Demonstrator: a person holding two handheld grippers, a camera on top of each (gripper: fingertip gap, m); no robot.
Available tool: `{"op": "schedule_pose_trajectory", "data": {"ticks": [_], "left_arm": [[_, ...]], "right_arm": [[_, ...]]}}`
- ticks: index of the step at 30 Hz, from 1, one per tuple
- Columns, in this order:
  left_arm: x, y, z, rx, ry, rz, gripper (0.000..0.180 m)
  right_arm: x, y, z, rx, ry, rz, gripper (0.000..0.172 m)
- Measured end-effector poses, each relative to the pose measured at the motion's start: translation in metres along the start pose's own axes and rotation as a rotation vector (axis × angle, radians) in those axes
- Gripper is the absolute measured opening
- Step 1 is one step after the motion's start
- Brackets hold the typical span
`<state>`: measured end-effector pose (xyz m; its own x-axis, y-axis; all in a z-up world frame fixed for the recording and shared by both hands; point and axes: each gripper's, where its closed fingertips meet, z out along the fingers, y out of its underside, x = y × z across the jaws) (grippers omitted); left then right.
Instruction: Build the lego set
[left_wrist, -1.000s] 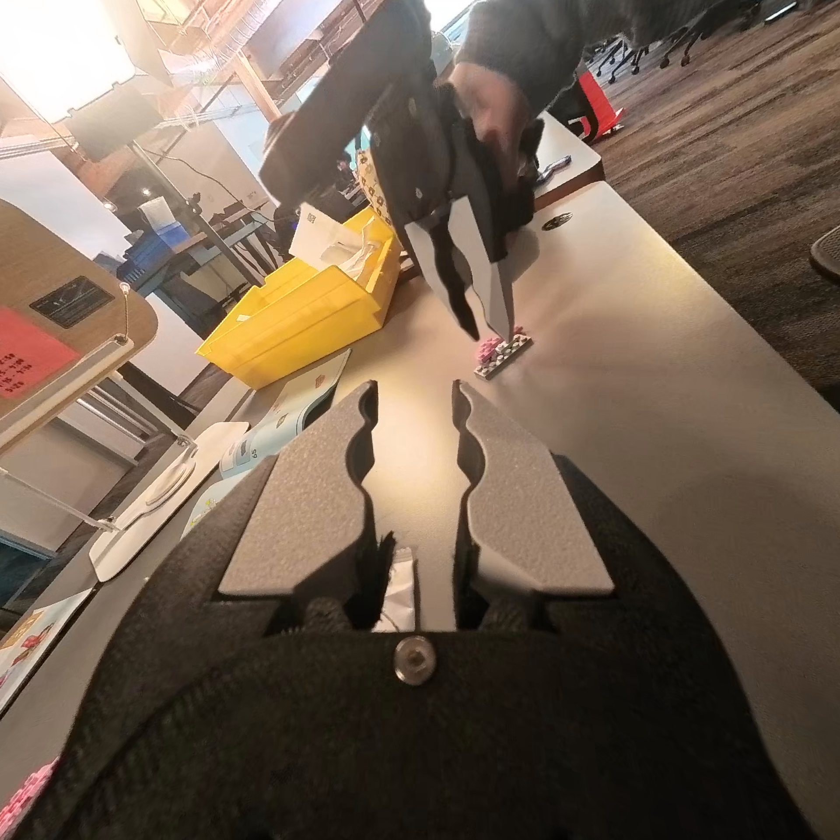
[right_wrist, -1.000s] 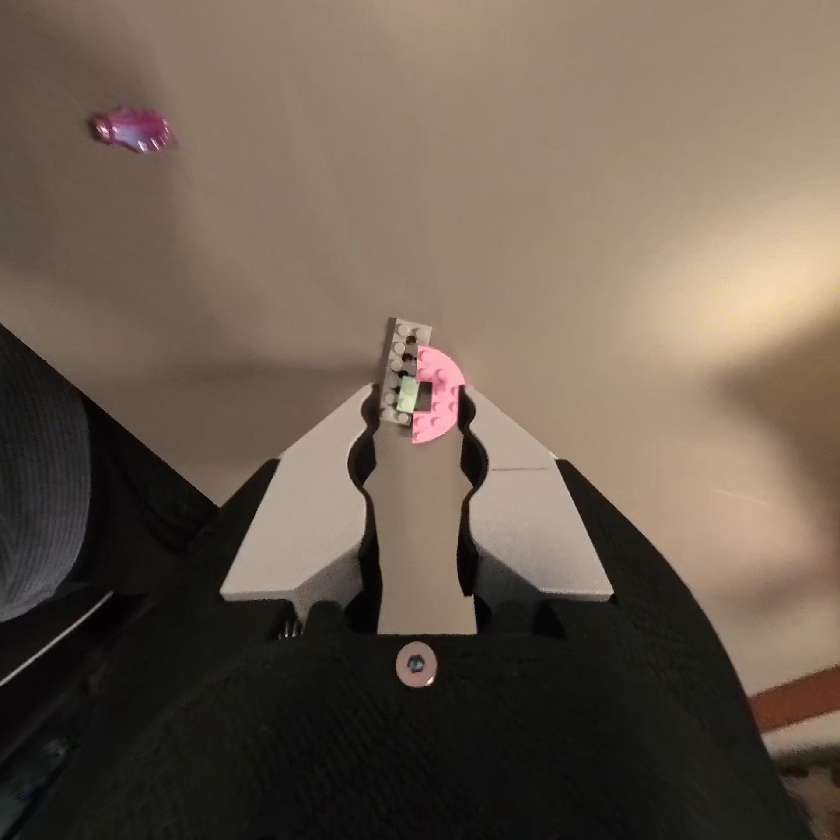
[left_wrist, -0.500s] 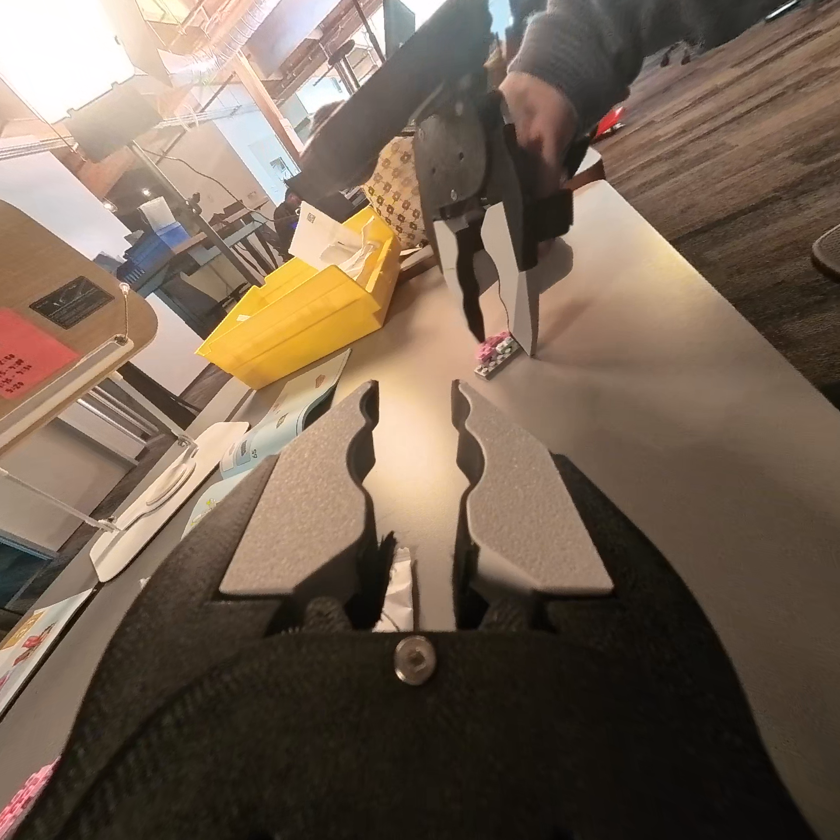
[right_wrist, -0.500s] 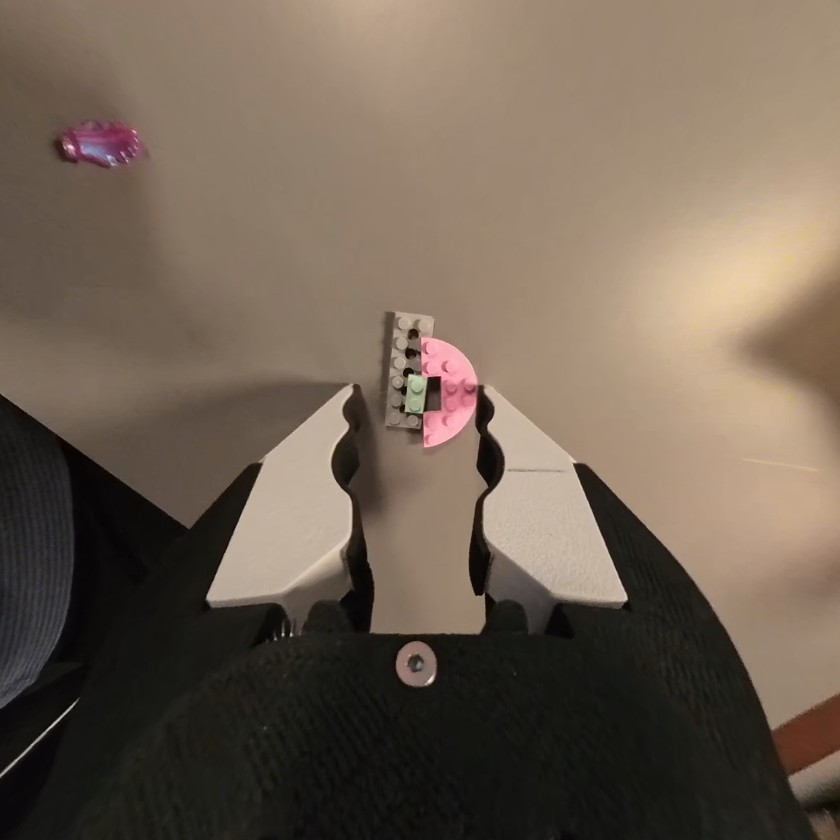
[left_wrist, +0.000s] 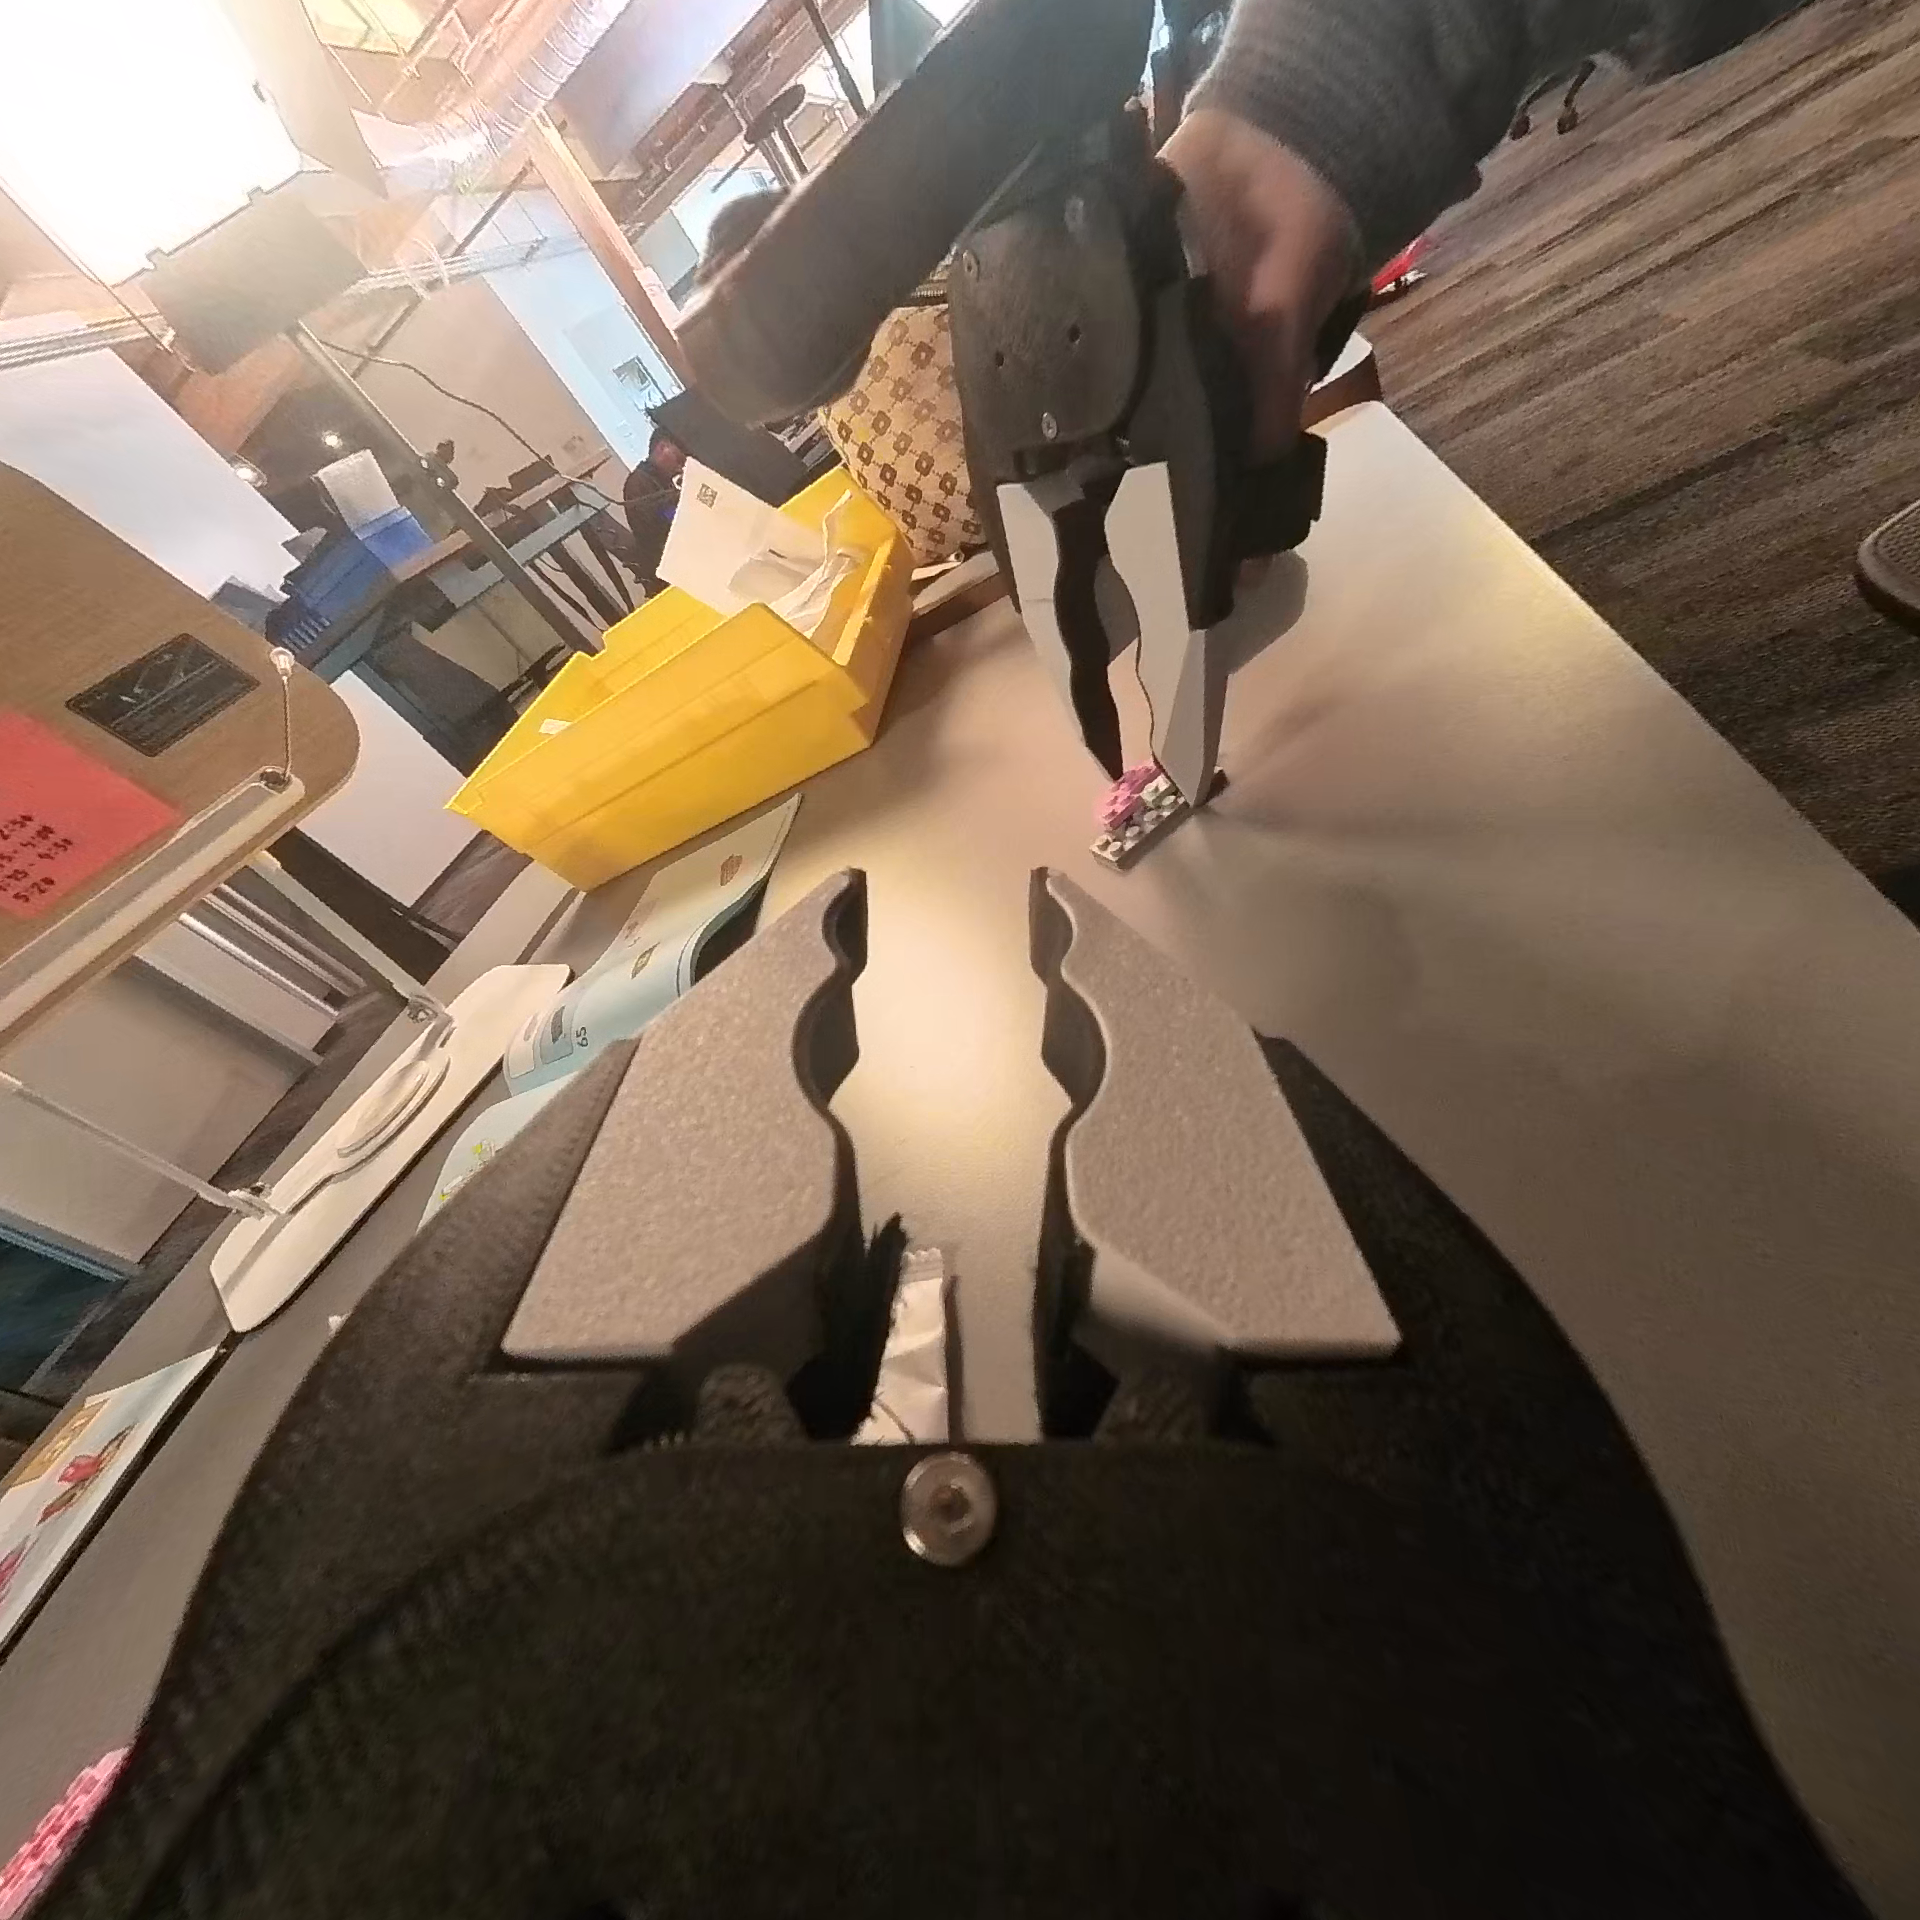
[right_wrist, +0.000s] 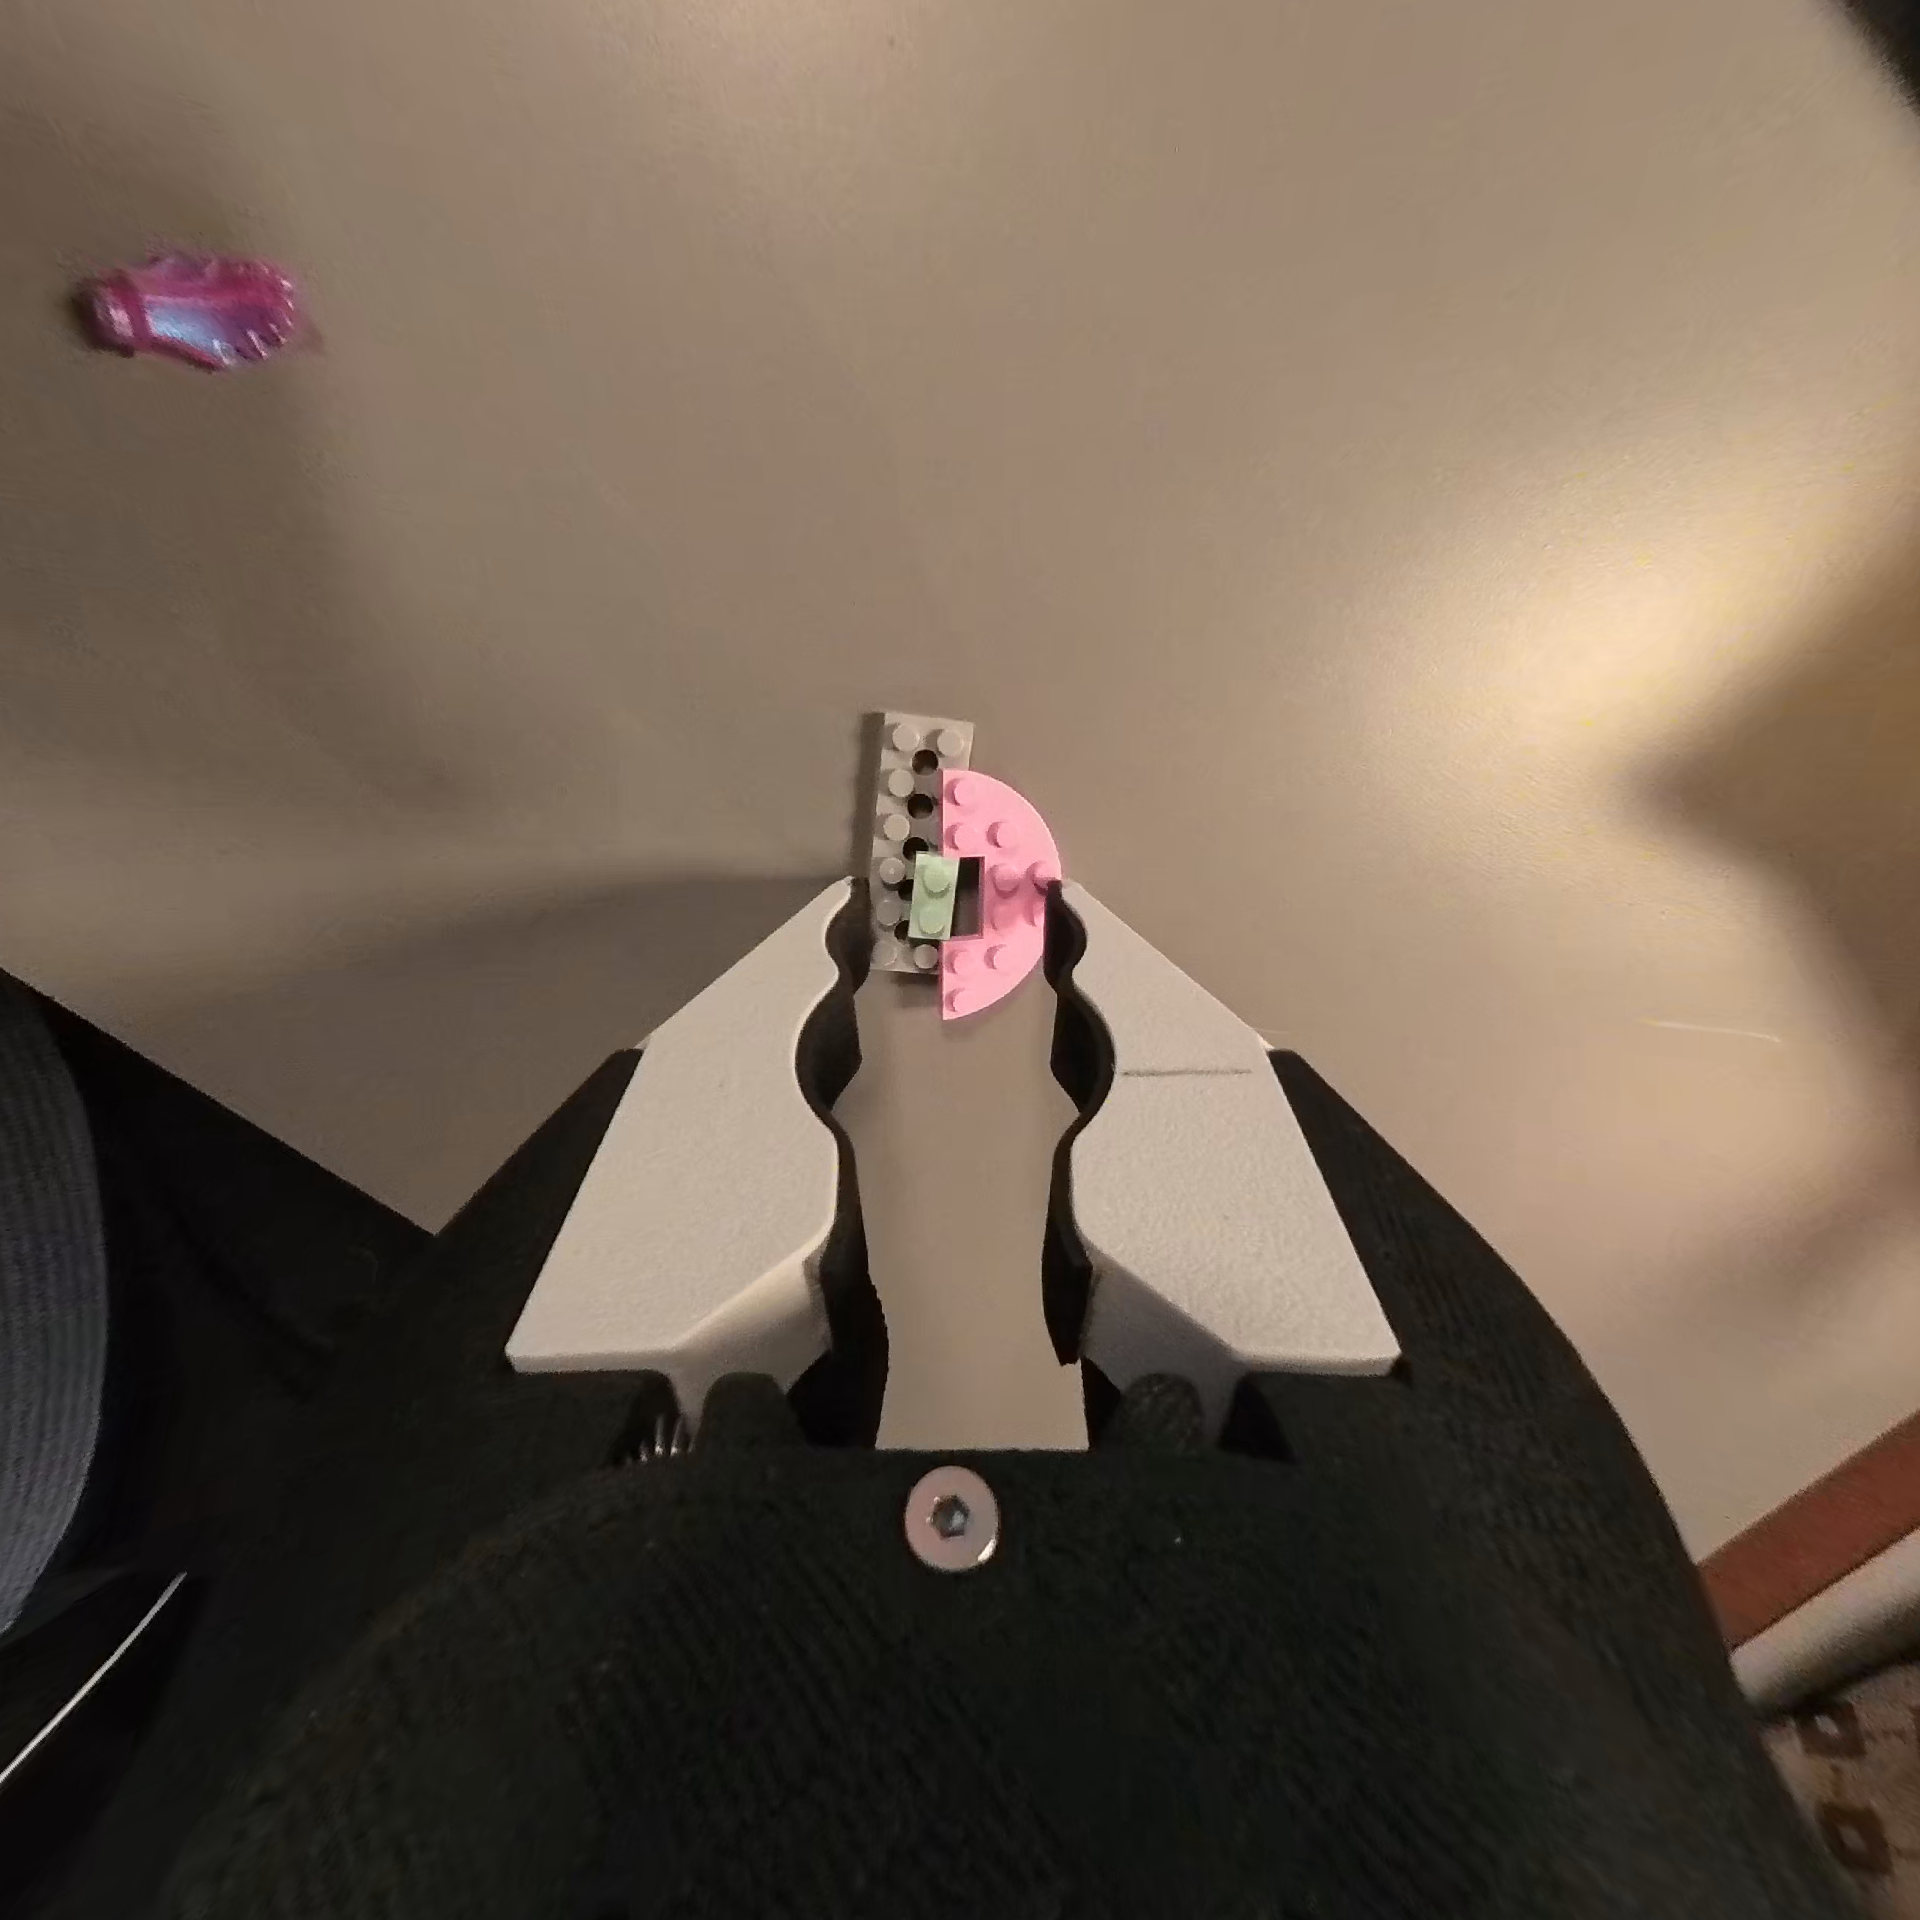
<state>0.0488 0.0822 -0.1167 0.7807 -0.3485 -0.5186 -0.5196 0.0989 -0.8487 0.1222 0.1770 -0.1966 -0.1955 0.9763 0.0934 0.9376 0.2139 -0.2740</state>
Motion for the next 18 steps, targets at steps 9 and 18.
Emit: {"op": "schedule_pose_trajectory", "data": {"ticks": [9,18], "left_arm": [[0.001,0.0,0.0,-0.003,0.002,0.005,0.03],[0.036,-0.009,0.015,-0.059,0.131,0.146,0.034]], "right_arm": [[-0.005,-0.004,-0.007,0.068,-0.105,0.057,0.04],[0.01,-0.003,-0.014,0.201,-0.226,0.156,0.048]]}}
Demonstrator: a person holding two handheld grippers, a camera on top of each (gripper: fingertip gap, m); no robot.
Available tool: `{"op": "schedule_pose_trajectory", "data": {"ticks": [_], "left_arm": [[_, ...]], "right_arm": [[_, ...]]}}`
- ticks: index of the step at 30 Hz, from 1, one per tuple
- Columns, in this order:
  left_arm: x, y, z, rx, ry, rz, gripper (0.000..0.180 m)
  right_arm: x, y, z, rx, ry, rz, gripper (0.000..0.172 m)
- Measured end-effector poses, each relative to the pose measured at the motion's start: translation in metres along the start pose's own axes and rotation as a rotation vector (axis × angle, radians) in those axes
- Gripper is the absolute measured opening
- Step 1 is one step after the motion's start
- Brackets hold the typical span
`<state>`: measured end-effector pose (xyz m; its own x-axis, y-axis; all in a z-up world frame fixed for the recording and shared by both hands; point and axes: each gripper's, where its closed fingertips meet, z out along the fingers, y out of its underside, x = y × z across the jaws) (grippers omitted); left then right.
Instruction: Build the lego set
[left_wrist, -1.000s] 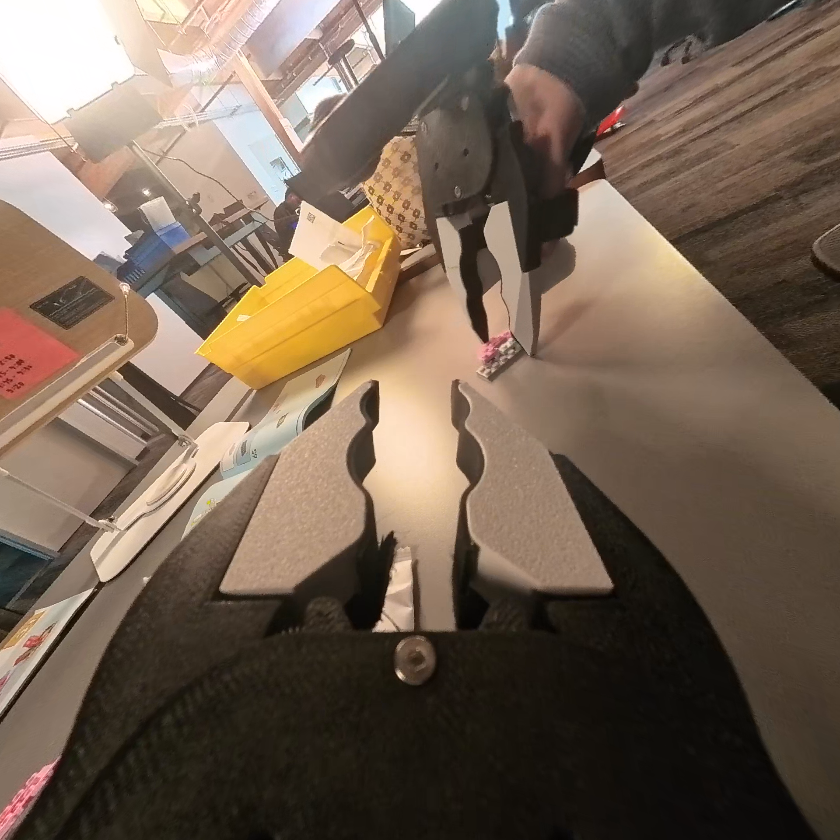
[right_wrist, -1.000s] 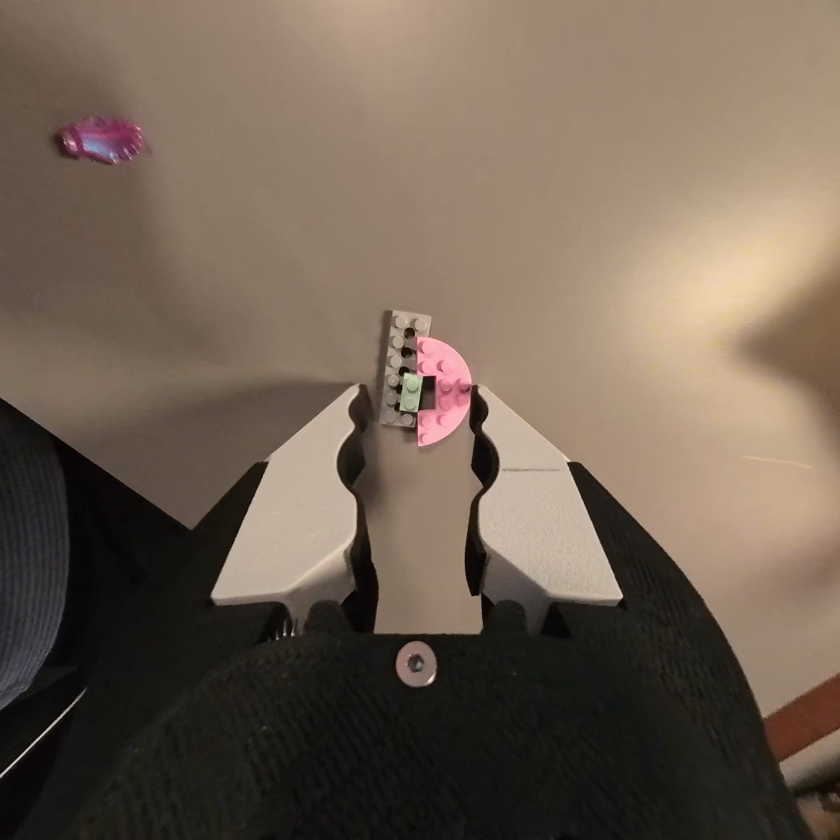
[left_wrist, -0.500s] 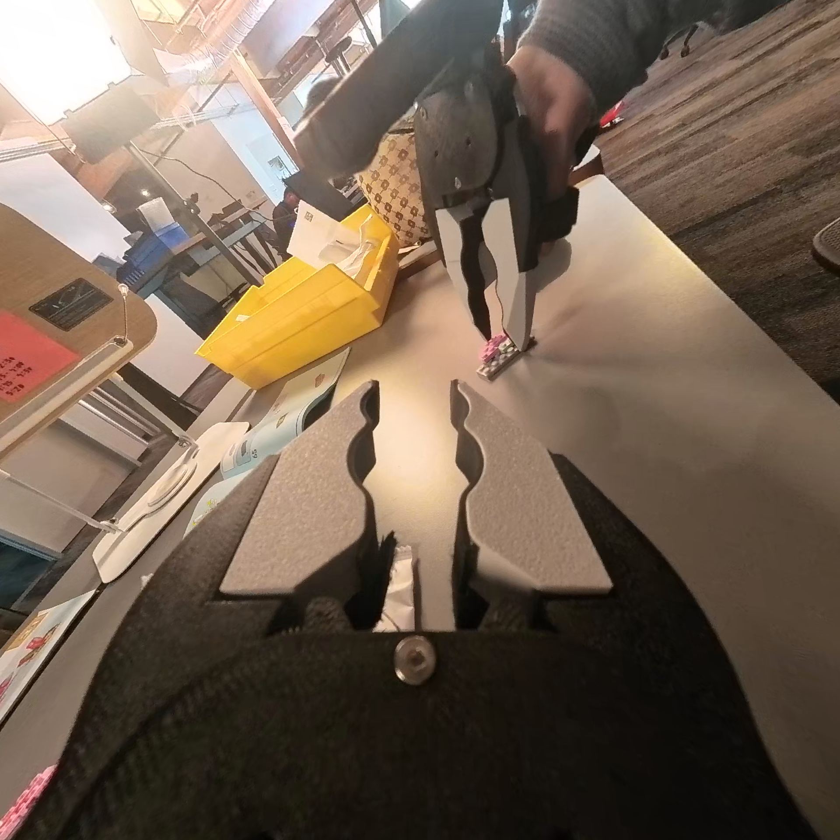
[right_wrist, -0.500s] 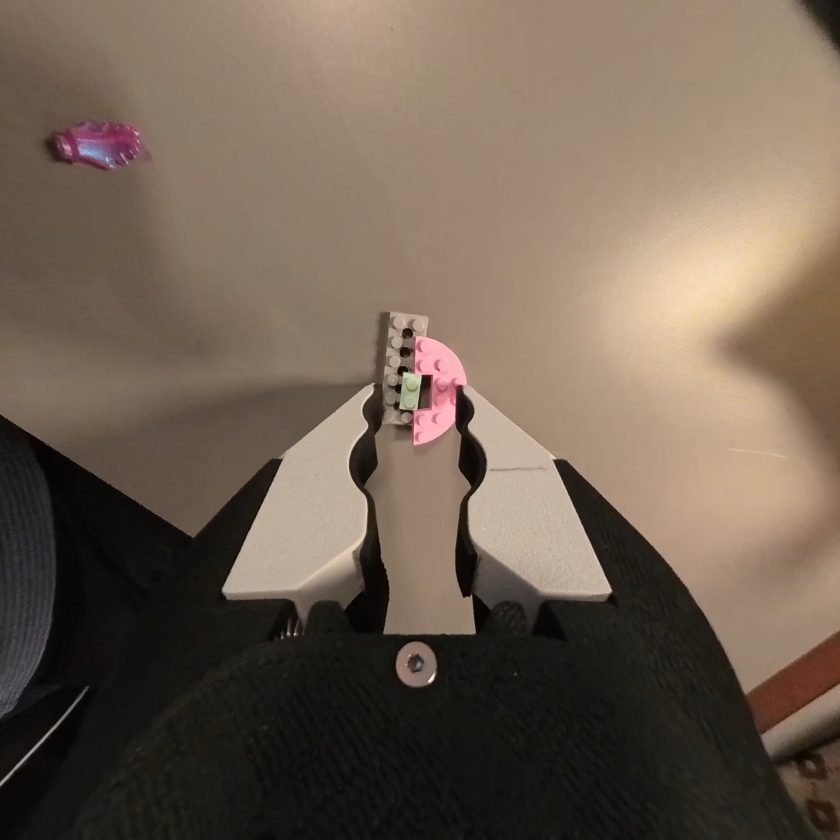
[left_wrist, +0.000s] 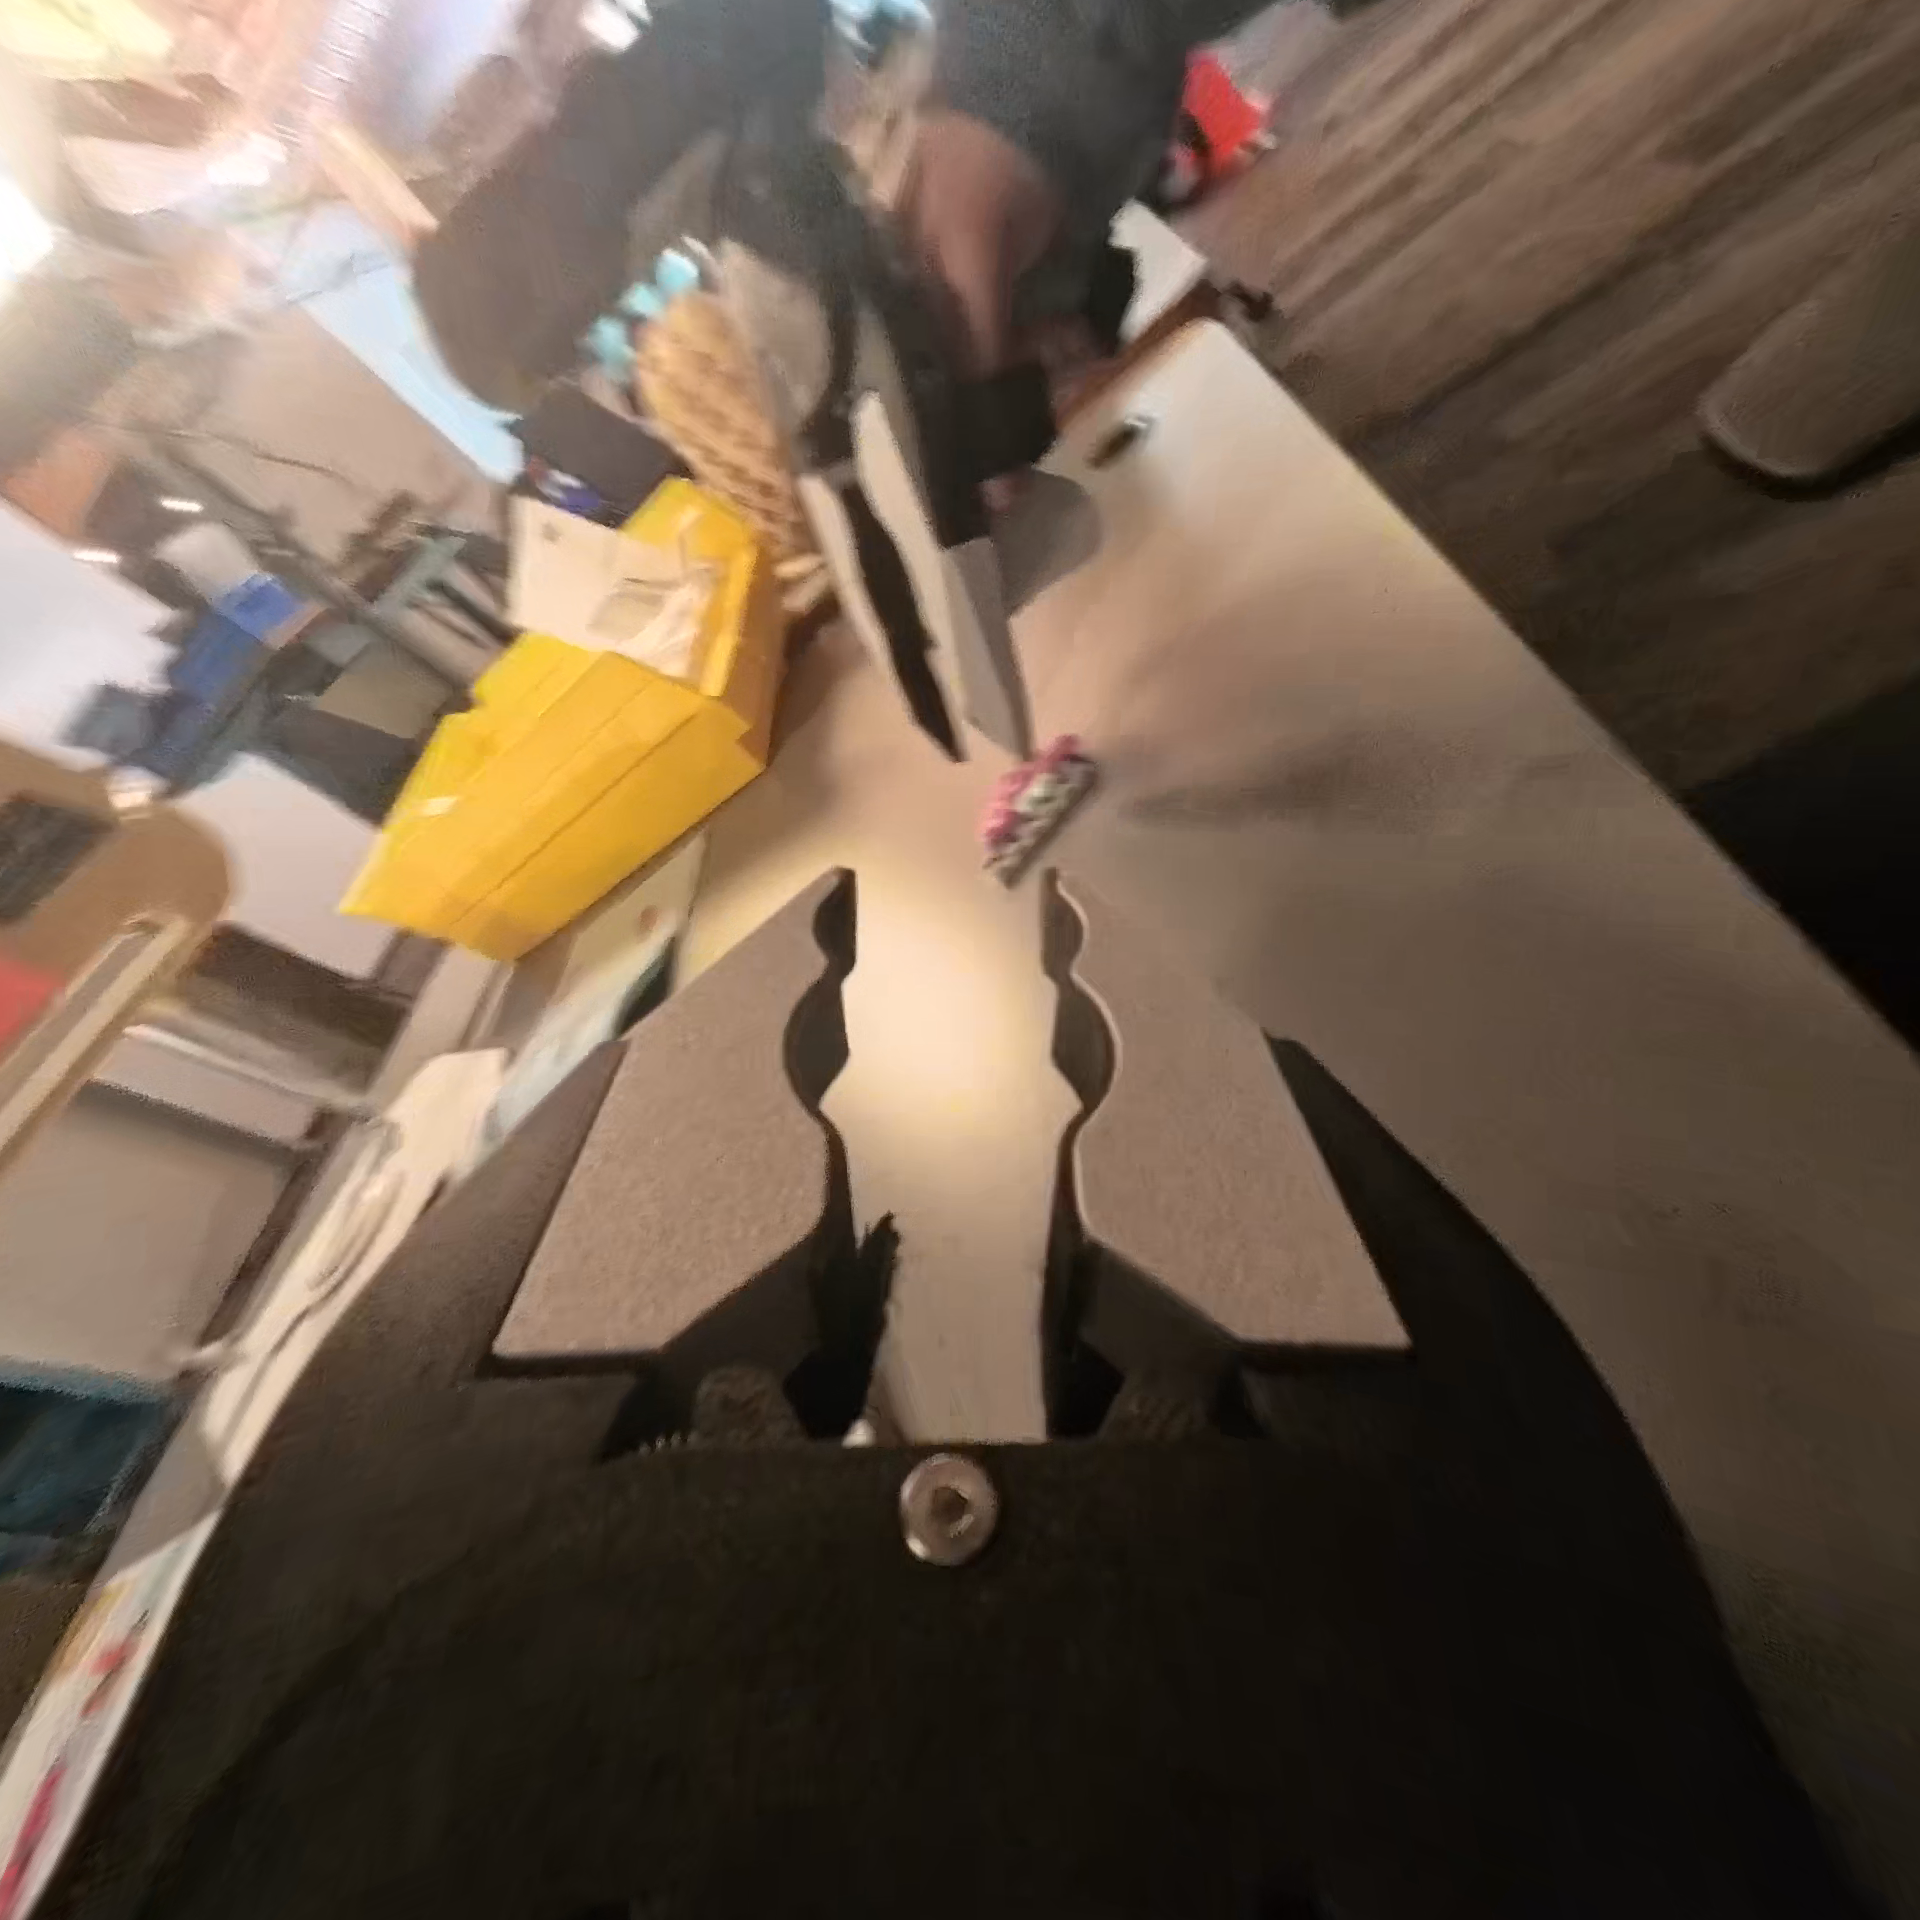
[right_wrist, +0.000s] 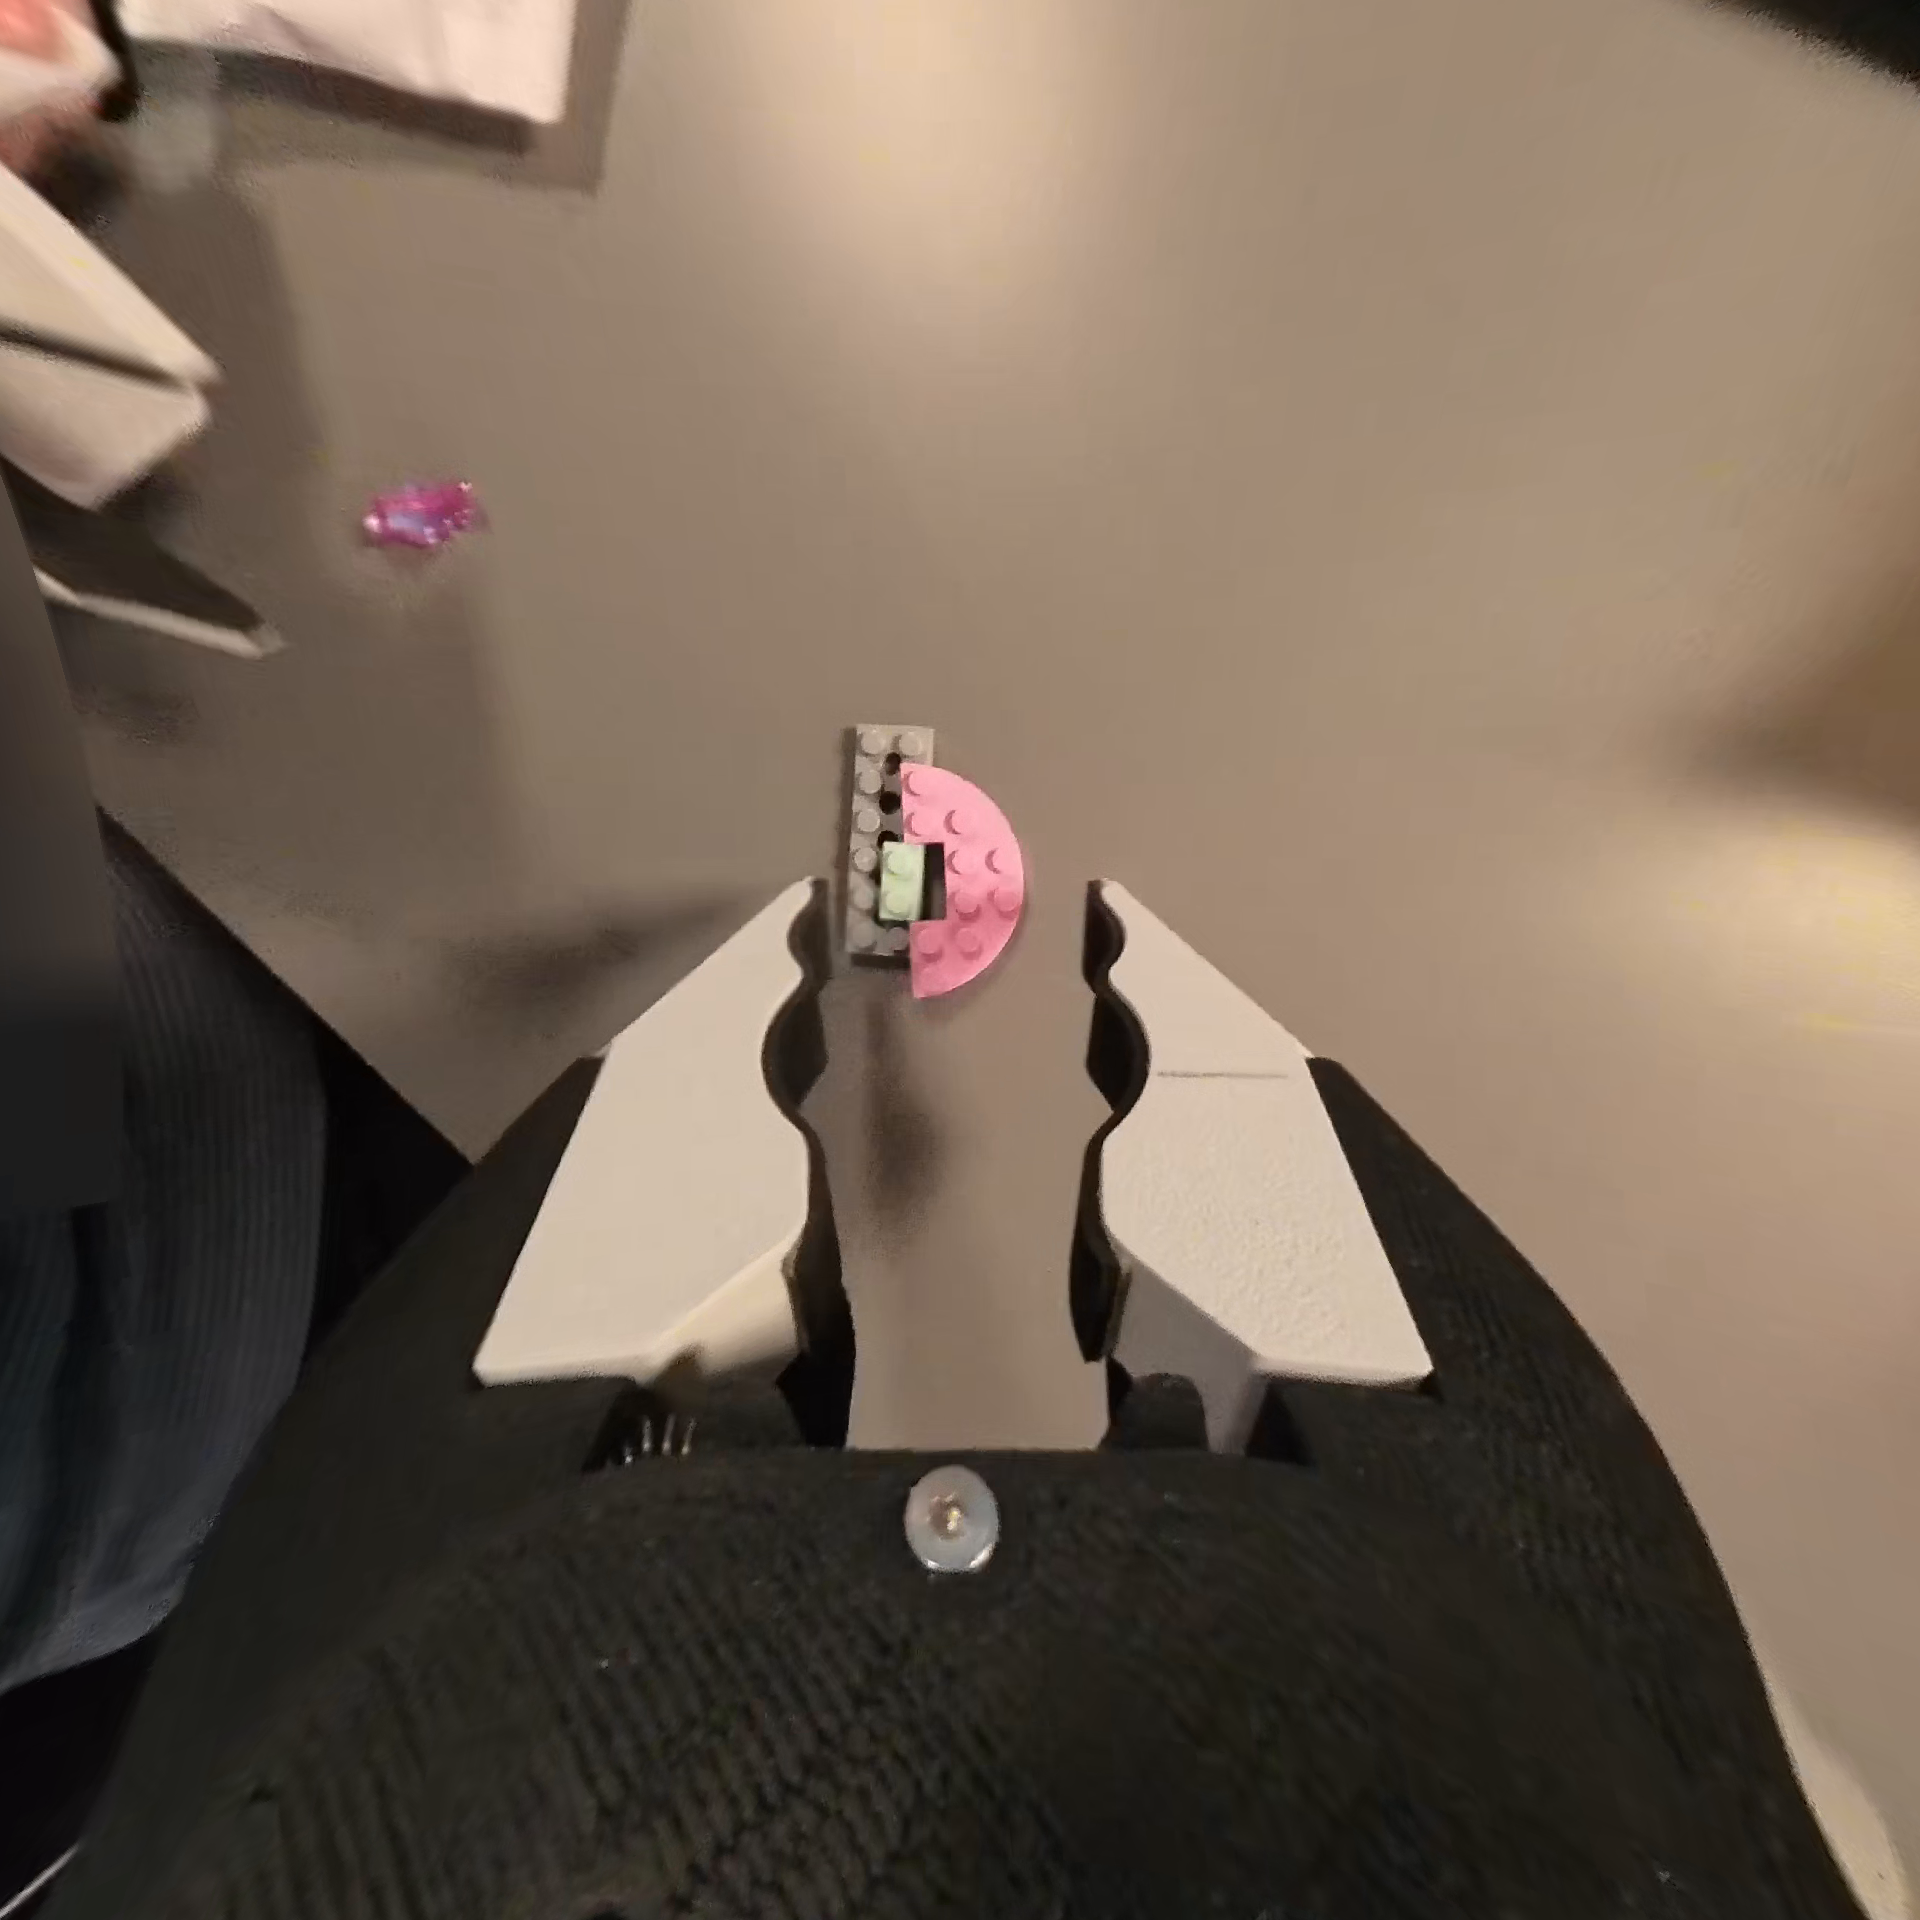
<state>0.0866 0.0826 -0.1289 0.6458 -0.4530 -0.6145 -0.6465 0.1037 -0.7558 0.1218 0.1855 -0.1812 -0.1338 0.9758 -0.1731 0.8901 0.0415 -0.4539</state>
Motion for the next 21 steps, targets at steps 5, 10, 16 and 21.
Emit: {"op": "schedule_pose_trajectory", "data": {"ticks": [5,10,16,21], "left_arm": [[0.018,0.013,0.038,-0.144,0.304,-0.192,0.049],[0.008,0.02,0.072,-0.158,0.454,-0.229,0.053],[0.014,0.036,0.089,-0.184,0.667,-0.207,0.041],[0.015,0.045,0.094,-0.18,0.733,-0.194,0.037]], "right_arm": [[-0.015,0.001,0.0,0.191,0.004,-0.08,0.057],[-0.014,0.003,0.0,0.339,0.046,-0.128,0.058],[-0.014,0.005,0.0,0.419,-0.059,-0.127,0.065],[-0.014,0.009,0.007,0.424,-0.088,-0.138,0.069]]}}
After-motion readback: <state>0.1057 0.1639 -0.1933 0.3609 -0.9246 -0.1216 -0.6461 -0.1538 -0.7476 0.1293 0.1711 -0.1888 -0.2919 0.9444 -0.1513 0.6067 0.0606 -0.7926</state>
